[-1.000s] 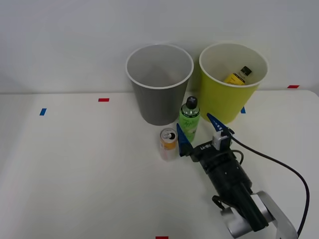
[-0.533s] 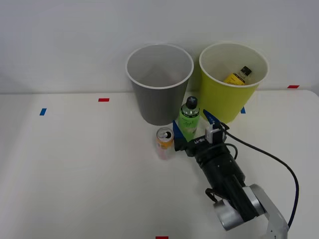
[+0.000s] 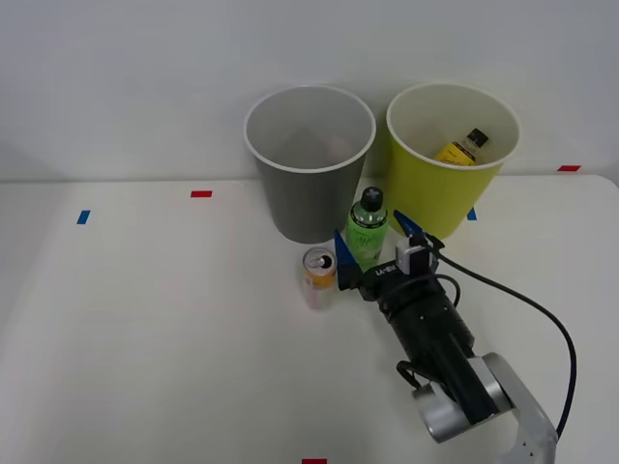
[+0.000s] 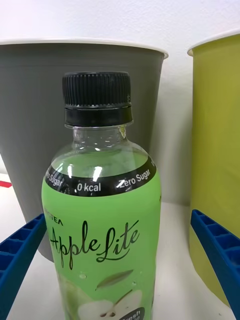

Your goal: Put cans in the gray bin, plastic bottles in the light green bin

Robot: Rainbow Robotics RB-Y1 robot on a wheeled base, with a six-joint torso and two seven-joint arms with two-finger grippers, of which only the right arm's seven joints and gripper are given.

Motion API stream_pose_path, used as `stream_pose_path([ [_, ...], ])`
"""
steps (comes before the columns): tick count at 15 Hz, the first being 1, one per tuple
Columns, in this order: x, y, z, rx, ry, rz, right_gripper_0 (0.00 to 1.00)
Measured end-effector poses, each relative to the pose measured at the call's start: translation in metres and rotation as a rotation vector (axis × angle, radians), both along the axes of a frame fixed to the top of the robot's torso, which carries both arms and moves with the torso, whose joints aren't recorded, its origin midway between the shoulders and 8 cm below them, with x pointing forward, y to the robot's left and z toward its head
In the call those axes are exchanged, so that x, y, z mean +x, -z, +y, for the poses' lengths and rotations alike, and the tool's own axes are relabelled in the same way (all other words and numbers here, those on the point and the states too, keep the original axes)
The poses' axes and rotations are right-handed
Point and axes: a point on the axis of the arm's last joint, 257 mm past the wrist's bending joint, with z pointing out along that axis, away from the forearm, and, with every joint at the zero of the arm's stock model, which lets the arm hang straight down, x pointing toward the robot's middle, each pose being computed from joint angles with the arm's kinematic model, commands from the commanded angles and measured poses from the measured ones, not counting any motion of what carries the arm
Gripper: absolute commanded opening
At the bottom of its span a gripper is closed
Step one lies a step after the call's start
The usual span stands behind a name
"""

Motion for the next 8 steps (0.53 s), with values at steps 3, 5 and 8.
stream_pose_path([
  [3,0.0000,-0.0007,0.0018,0.006,-0.001,0.000,1.00],
  [5,0.0001,-0.0010,0.0021,0.007,-0.001,0.000,1.00],
  [8,-0.0002,-0.0020,0.0053,0.007,-0.006,-0.002,1.00],
])
